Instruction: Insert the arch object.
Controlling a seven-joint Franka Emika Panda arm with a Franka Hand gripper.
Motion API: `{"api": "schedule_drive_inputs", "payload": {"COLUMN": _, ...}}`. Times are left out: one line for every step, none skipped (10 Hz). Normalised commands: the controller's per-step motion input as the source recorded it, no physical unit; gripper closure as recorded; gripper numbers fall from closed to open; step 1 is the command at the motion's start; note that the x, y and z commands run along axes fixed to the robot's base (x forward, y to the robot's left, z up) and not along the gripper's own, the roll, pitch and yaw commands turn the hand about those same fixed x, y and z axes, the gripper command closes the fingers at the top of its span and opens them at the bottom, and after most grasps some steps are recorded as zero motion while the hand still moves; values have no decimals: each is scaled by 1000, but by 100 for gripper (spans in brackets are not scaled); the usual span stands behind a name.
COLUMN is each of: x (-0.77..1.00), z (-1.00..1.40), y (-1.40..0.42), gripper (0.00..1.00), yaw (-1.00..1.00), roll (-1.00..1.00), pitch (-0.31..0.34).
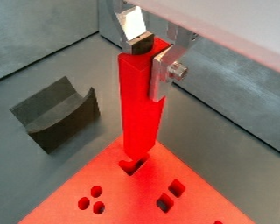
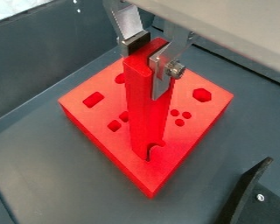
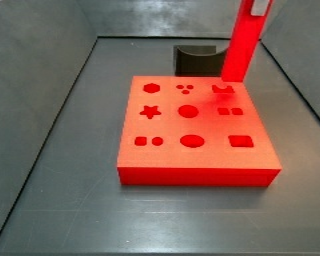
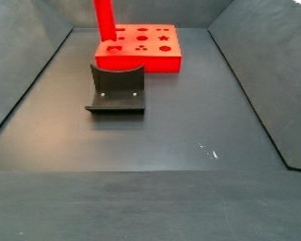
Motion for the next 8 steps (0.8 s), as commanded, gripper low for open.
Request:
{"api": "schedule_drive_inputs", "payload": {"x": -51, "z": -134, "y": 0, "gripper": 100, "yaw": -43, "roll": 49, "pitch": 0}}
{"api": "schedule_drive_inputs", "payload": {"x": -63, "z": -171, "y": 0, "gripper": 100, "yaw": -49, "roll": 54, "pitch": 0}}
{"api": "schedule_drive_inputs", "payload": {"x": -100, "z": -249, "y": 0, "gripper": 100, "yaw": -29, "roll": 66, "pitch": 0}}
{"api": "schedule_drive_inputs", "payload": {"x": -114, "z": -280, "y": 0, "gripper": 100, "yaw": -3, "roll": 69, "pitch": 0}}
{"api": "schedule_drive_inputs", "payload": {"x": -111, "z": -249, "y": 0, "gripper": 100, "yaw": 0, "roll": 49, "pitch": 0}}
{"api": "schedule_drive_inputs", "payload": {"x": 0, "z": -169, "y": -57, "gripper": 100, "yaw": 0, "roll": 3, "pitch": 0}}
{"api": "schedule_drive_inputs", "payload": {"x": 134, "z": -126, "y": -140, "gripper": 100, "yaw": -83, "roll": 0, "pitch": 0}}
{"api": "schedule_drive_inputs", "payload": {"x": 194, "z": -100, "y": -89, "gripper": 100, "yaw": -237, "roll": 17, "pitch": 0}}
